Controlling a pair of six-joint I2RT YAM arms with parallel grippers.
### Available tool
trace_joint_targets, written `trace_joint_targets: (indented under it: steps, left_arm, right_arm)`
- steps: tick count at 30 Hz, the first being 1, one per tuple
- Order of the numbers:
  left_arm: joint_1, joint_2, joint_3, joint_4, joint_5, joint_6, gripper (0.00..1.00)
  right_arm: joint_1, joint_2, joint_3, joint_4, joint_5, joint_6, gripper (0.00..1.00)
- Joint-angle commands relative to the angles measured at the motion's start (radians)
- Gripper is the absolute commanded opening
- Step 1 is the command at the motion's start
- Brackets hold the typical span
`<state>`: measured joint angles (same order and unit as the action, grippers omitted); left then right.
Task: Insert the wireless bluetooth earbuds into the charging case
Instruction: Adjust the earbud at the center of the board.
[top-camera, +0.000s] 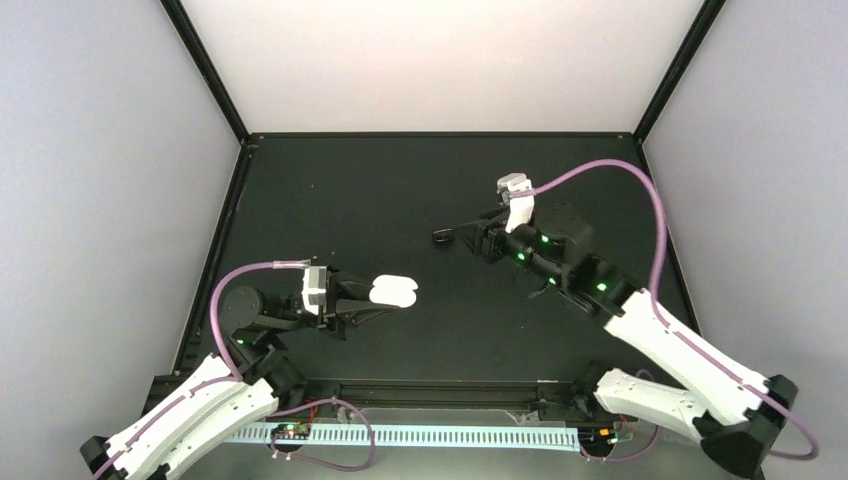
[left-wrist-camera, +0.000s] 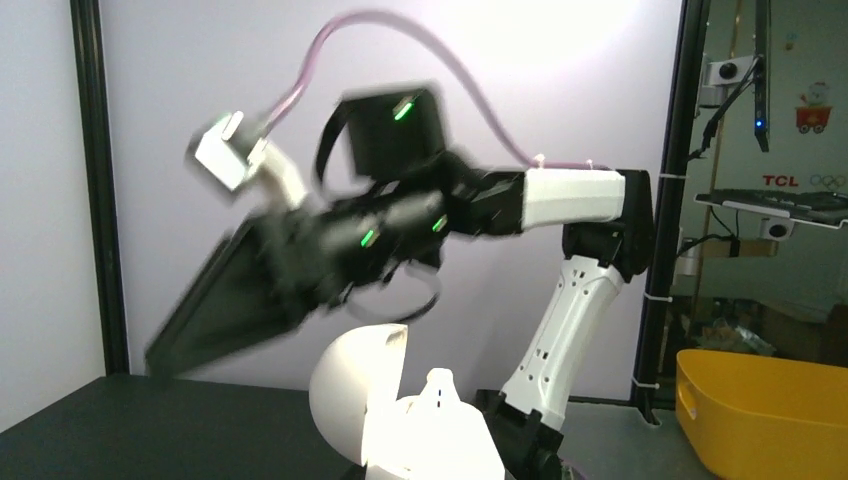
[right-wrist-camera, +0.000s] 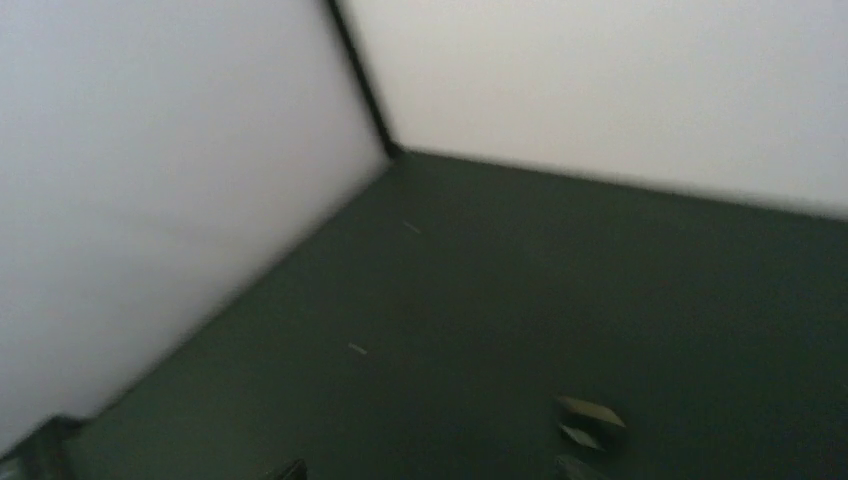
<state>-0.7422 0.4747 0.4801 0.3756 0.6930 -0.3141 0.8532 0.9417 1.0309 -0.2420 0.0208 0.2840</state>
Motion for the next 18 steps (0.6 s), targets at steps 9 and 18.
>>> trace_joint_targets:
  steps: [9, 18]
  left_arm:
    - [-0.006, -0.067, 0.002, -0.172, 0.016, 0.135, 0.02]
    - [-0.006, -0.105, -0.024, -0.167, 0.013, 0.139, 0.02]
  right_arm:
    - [-0.41, 0.398, -0.296, 0.271, -0.022, 0.353, 0.5]
    - [-0.477, 0.705, -0.116, 0.221, -0.006, 0.315, 0.38]
